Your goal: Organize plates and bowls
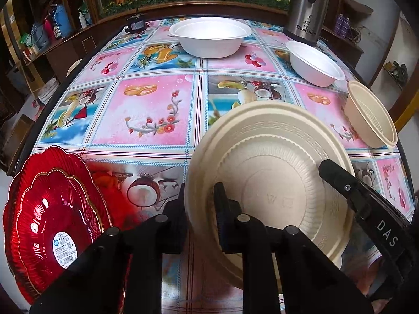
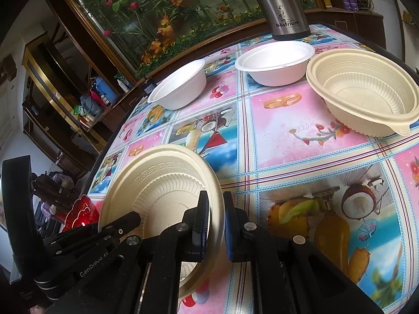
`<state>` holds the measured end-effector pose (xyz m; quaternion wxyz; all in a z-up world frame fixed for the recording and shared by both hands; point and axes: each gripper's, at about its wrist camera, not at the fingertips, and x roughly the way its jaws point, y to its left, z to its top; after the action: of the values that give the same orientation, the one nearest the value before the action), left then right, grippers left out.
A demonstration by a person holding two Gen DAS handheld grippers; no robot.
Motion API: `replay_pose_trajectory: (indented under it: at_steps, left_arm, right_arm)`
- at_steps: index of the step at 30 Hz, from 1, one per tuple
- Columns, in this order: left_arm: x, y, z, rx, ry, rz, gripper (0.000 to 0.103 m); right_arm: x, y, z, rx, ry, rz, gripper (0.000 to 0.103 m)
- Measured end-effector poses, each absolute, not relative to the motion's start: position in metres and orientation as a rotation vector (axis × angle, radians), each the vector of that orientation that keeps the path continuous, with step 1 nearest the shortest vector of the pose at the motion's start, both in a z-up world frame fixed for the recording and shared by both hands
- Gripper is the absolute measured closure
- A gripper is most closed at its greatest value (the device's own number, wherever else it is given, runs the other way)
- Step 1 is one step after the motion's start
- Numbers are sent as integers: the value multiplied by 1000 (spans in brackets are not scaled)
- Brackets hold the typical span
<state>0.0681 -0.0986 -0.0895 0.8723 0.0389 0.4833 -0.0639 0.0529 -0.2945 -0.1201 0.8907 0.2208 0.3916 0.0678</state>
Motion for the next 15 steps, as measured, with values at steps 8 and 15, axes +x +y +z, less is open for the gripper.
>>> replay_pose_trajectory:
  at_steps: [8,15]
  left_arm:
    - [67,-100,-90,86,999,-131,88]
    - [64,-101,-85,83,971,-139,88]
  right_arm:
    - [53,-294,-120,459,812,138,92]
    - [53,-297,-120,477,805,129,92]
